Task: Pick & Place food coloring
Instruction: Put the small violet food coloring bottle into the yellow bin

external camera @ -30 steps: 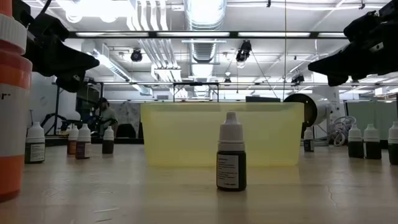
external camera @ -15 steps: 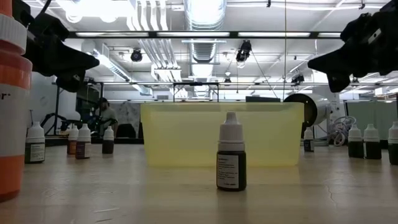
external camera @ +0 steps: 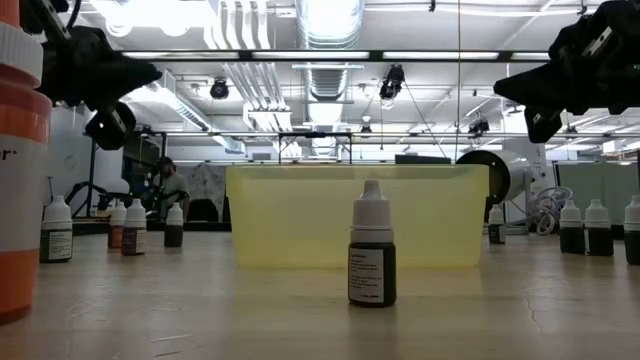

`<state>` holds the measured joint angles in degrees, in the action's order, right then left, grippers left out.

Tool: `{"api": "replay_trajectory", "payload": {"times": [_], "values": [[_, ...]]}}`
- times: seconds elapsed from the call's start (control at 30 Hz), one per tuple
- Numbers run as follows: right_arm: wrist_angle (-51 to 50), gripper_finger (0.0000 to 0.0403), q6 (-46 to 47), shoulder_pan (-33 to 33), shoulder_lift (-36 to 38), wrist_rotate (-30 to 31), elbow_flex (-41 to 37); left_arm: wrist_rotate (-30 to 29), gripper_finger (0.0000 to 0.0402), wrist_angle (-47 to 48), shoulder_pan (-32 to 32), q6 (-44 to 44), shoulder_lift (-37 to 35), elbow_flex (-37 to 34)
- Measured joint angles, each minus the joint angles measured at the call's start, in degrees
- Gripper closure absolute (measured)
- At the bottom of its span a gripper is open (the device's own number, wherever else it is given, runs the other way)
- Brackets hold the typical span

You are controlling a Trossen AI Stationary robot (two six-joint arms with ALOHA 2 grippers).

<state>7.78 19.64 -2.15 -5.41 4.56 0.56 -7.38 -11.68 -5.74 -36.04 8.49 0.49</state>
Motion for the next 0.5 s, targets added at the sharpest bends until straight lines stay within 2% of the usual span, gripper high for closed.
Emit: {"api": "replay_trajectory", "payload": {"times": [0.13, 0.23, 0.37, 0.5], "values": [[2.63, 0.0394, -0.08, 0.00, 0.00, 0.15, 0.00, -0.29, 0.0402, -5.06, 0.00, -0.48, 0.02, 0.00], [6.00, 0.0394, 1.63, 0.00, -0.02, 0.65, -0.01, -2.77, 0.0402, -10.08, 0.00, -1.15, 0.00, 0.00], [13.07, 0.0394, 7.64, 0.00, -0.01, 4.44, 0.00, -4.36, 0.0402, -17.06, 0.00, 0.65, 0.00, 0.01], [22.53, 0.0394, 10.10, 0.00, -0.02, 5.07, -0.01, -4.85, 0.0402, -20.11, 0.00, 3.40, 0.07, 1.64]]}}
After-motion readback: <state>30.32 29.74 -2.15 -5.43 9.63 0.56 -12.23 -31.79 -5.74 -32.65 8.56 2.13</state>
